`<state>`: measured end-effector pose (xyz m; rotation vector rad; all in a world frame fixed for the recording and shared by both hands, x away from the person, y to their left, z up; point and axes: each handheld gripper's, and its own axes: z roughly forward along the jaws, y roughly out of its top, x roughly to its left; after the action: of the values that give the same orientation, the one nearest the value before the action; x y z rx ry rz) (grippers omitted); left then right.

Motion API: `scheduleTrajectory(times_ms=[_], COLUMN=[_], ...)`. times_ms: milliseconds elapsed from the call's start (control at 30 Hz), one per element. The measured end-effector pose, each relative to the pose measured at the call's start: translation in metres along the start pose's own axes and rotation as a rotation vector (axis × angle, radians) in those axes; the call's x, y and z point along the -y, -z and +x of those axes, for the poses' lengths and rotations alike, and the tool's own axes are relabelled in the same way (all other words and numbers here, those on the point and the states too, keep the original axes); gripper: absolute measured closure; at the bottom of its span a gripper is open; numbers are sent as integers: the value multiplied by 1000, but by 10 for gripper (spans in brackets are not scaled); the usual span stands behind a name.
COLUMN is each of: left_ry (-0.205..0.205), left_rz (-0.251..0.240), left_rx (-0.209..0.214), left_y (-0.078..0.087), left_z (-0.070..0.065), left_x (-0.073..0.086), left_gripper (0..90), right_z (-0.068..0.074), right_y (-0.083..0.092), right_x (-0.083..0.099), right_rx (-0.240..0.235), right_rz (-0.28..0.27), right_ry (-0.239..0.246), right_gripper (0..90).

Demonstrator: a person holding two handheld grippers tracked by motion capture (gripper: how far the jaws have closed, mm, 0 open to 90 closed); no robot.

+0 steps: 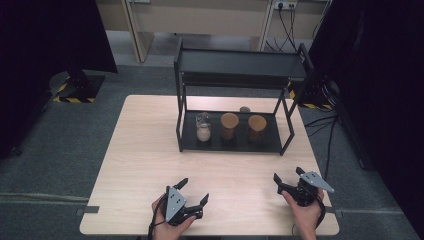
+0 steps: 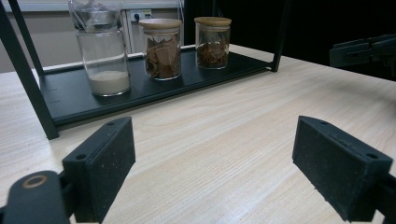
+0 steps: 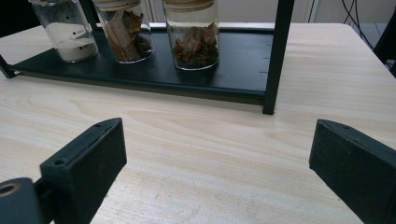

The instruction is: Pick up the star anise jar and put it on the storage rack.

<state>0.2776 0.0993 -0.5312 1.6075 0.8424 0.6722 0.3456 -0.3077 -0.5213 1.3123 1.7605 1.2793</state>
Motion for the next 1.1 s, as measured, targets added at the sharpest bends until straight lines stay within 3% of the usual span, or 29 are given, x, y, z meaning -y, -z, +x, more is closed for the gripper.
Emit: scheduleTrajectory(times_ms=[1100], left_ry=[21], left_rz=[3], left_rx=[0], left_y=[0], left_z=[2], left_x=[0], left_gripper=[129], right_z=[-1], right_y=[2], right_x=[1], right_rx=[-7], right_rz=[-12], right_ry=[-3], right_gripper=[45])
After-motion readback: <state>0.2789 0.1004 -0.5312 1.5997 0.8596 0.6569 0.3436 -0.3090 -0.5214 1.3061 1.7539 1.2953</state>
